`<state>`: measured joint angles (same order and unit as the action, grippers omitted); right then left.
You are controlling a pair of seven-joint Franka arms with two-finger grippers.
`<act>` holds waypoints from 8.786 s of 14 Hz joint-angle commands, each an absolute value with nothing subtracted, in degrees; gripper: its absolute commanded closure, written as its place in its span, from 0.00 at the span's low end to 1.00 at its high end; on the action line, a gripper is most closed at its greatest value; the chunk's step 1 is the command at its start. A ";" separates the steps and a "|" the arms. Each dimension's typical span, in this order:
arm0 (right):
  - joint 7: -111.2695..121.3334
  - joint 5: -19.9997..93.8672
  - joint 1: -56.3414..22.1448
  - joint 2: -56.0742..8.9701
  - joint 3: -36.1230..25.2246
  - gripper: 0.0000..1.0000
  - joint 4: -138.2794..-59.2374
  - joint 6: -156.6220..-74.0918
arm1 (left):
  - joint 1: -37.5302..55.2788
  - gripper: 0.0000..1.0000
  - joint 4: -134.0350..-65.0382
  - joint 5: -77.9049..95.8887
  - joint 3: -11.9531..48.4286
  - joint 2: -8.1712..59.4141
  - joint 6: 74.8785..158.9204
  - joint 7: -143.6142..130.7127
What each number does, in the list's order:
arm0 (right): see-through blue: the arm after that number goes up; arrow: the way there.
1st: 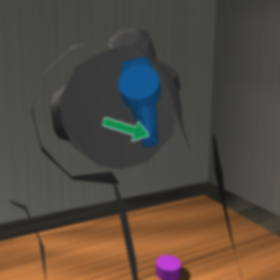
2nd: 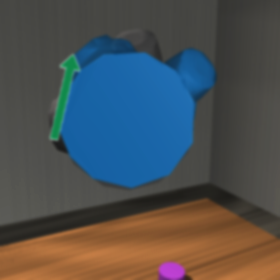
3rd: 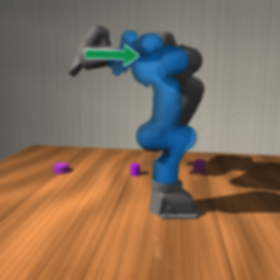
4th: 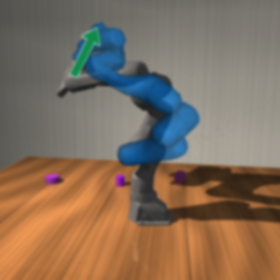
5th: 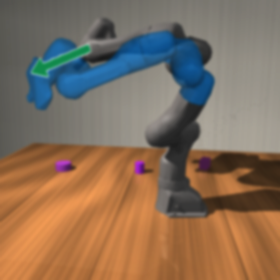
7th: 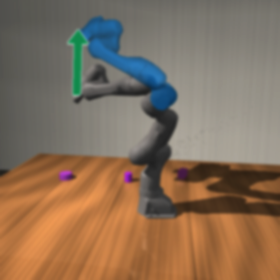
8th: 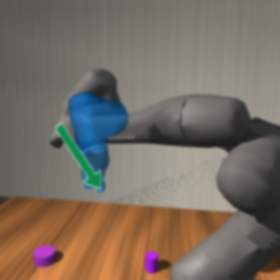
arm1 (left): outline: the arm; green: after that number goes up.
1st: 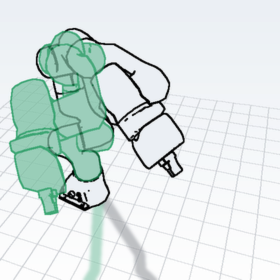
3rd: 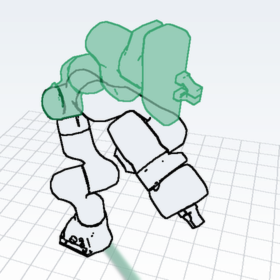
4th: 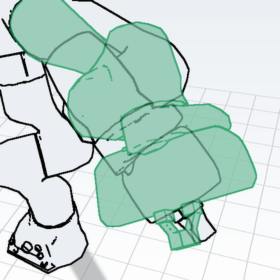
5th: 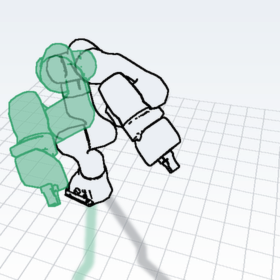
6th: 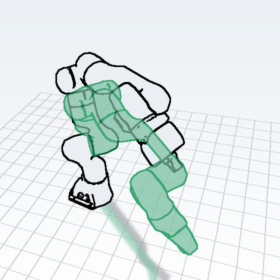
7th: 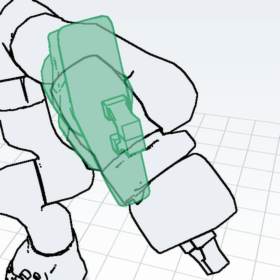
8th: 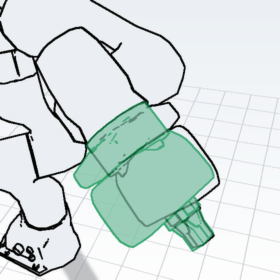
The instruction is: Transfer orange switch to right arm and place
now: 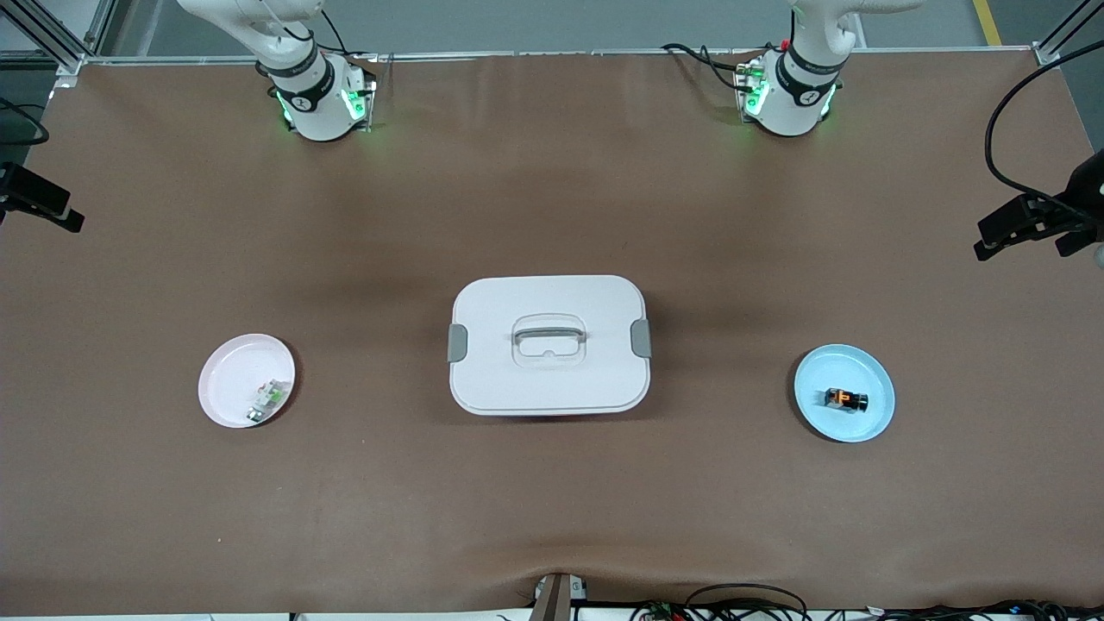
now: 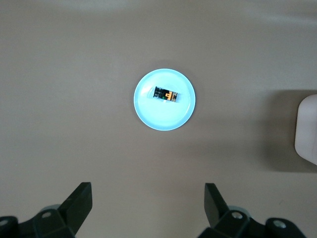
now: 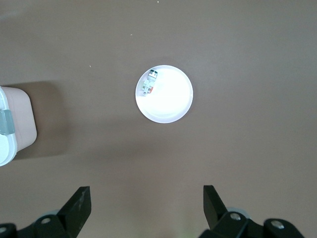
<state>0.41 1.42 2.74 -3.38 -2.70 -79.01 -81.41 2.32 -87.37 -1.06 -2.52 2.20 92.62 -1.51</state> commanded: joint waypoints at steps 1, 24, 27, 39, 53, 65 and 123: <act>0.97 1.93 2.55 -3.25 -3.08 0.00 -78.31 -80.60 | 2.55 0.00 -86.22 -0.18 -2.64 2.55 91.58 -0.44; -0.35 3.16 2.81 -3.34 -3.25 0.00 -78.05 -79.54 | 2.64 0.00 -91.93 0.35 -2.64 16.77 105.02 -0.18; -0.53 3.16 2.73 -3.34 -3.34 0.00 -78.05 -79.45 | 2.29 0.00 -92.02 0.35 -2.55 20.73 109.32 -0.09; -2.64 3.34 2.90 -3.34 -3.25 0.00 -77.96 -79.10 | 2.90 0.00 -100.88 -3.08 -2.29 30.67 132.95 3.08; -2.64 2.64 2.99 -3.34 -3.52 0.00 -77.96 -79.19 | 2.28 0.00 -100.28 -2.47 -1.32 35.60 139.31 3.08; -2.64 2.81 2.90 -3.34 -3.34 0.00 -77.96 -79.19 | 2.55 0.00 -97.82 -3.16 -1.32 39.20 140.36 3.87; -3.51 3.69 2.29 -3.60 -3.08 0.00 -78.48 -79.11 | 2.90 0.61 -92.38 22.58 10.10 5.80 91.76 -54.21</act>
